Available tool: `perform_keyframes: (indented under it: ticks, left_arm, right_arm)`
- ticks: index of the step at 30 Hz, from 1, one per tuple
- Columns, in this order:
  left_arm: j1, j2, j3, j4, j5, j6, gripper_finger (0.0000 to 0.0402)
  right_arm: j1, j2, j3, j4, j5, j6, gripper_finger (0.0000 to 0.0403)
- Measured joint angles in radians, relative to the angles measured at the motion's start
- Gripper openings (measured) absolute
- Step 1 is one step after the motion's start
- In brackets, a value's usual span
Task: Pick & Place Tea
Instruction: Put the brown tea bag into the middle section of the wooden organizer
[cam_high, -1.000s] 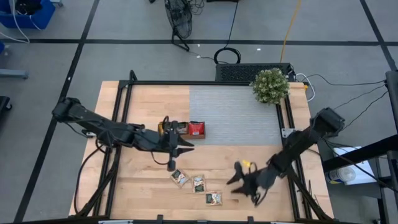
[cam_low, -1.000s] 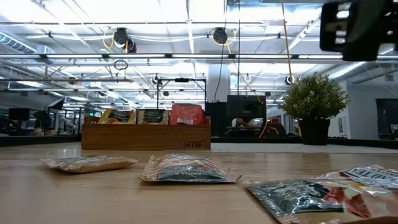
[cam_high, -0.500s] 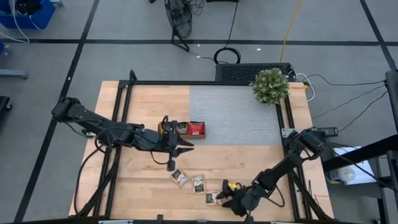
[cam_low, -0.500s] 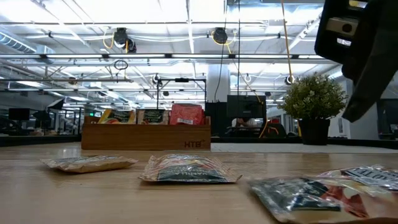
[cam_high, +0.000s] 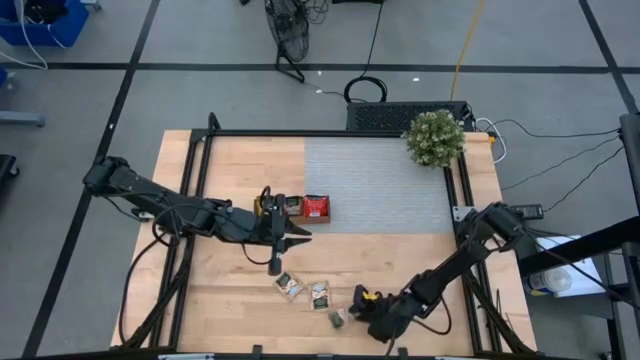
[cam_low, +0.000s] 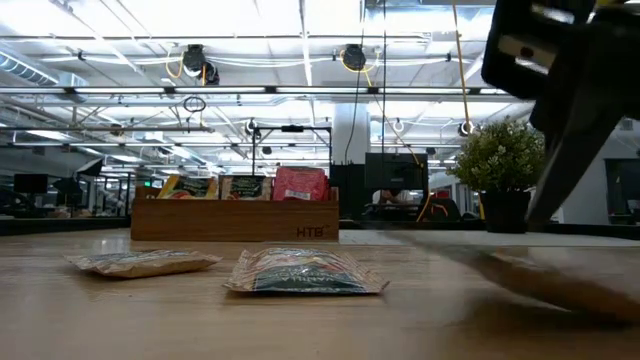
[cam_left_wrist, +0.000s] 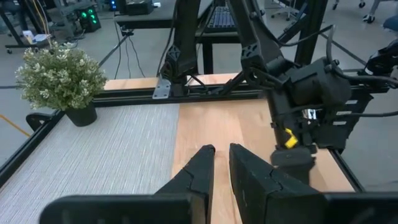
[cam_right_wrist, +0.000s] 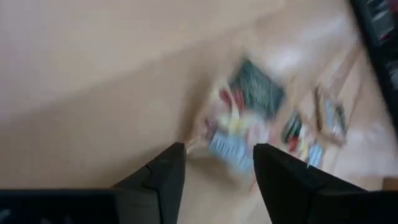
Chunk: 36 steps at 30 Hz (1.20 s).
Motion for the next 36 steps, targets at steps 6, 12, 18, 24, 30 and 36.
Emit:
perform_keyframes:
  ticks: [6,12,18,24,30,36]
  left_arm:
    - [0.0,0.0,0.0,0.0,0.0,0.0,0.0058]
    - [0.0,0.0,0.0,0.0,0.0,0.0,0.0058]
    - [0.0,0.0,0.0,0.0,0.0,0.0,0.0058]
    - [0.0,0.0,0.0,0.007,0.0,0.0,0.0058]
    - [0.0,0.0,0.0,0.014,0.0,0.0,0.0058]
    - [0.0,0.0,0.0,0.017,0.0,0.0,0.0058]
  right_arm:
    - [-0.001,-0.024,0.064,-0.19,0.005,0.004,0.0179]
    - [-0.021,-0.025,0.084,-0.202,-0.015,0.044,0.0191]
    - [-0.028,-0.12,0.074,-0.299,0.239,0.179,0.0184]
    - [-0.026,-0.303,0.081,-0.252,-0.026,0.523,0.0181]
    - [0.037,-0.242,0.098,-0.152,-0.117,0.601,0.0189]
    - [0.046,-0.057,0.237,-0.245,-0.241,0.721,0.0198]
